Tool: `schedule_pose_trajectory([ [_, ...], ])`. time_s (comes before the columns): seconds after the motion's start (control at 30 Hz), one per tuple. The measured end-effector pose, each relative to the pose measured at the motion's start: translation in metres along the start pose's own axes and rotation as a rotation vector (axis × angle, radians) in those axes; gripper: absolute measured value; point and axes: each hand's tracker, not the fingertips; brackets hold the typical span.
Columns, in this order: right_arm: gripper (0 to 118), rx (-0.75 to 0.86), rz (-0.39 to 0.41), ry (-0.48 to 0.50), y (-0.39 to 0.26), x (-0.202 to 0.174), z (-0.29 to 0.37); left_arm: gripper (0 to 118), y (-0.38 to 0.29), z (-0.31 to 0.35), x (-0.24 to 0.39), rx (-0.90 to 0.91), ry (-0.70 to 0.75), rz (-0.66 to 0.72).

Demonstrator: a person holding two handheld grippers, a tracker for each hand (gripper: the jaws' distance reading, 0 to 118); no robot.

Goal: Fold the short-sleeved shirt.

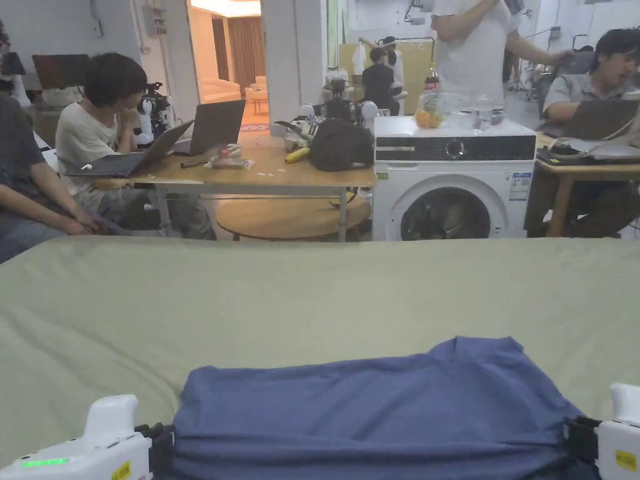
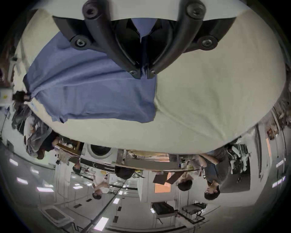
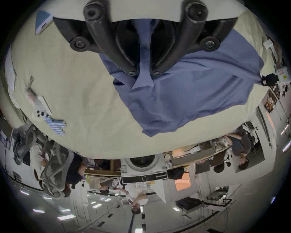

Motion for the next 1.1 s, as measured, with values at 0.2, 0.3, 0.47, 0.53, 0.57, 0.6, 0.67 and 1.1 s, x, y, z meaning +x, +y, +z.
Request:
schedule_pose_trajectory([
  [0.2, 72, 0.094, 0.1, 0.014, -0.011, -0.014, 0.049, 80, 0.004, 0.054, 0.016, 0.078, -0.032, -0.014],
  [0.3, 72, 0.187, 0.14, 0.088, -0.028, -0.031, 0.097, 80, -0.007, 0.107, 0.044, 0.203, -0.014, -0.109],
  [0.47, 72, 0.249, 0.171, 0.186, -0.071, -0.057, 0.168, 79, -0.041, 0.178, 0.086, 0.282, 0.023, -0.314],
  [0.53, 72, 0.249, 0.188, 0.199, -0.089, -0.063, 0.186, 78, -0.058, 0.197, 0.094, 0.305, 0.044, -0.281],
  [0.57, 71, 0.243, 0.199, 0.202, -0.099, -0.067, 0.195, 76, -0.066, 0.209, 0.094, 0.298, 0.03, -0.236],
  [0.6, 67, 0.237, 0.206, 0.206, -0.106, -0.07, 0.2, 67, -0.072, 0.216, 0.093, 0.3, 0.005, -0.22],
  [0.67, 39, 0.225, 0.227, 0.179, -0.124, -0.077, 0.216, 27, -0.087, 0.23, 0.092, 0.302, 0.002, -0.201],
  [1.1, 0, 0.179, 0.11, 0.253, -0.149, -0.069, 0.232, 0, -0.11, 0.216, 0.058, 0.193, 0.061, -0.082],
])
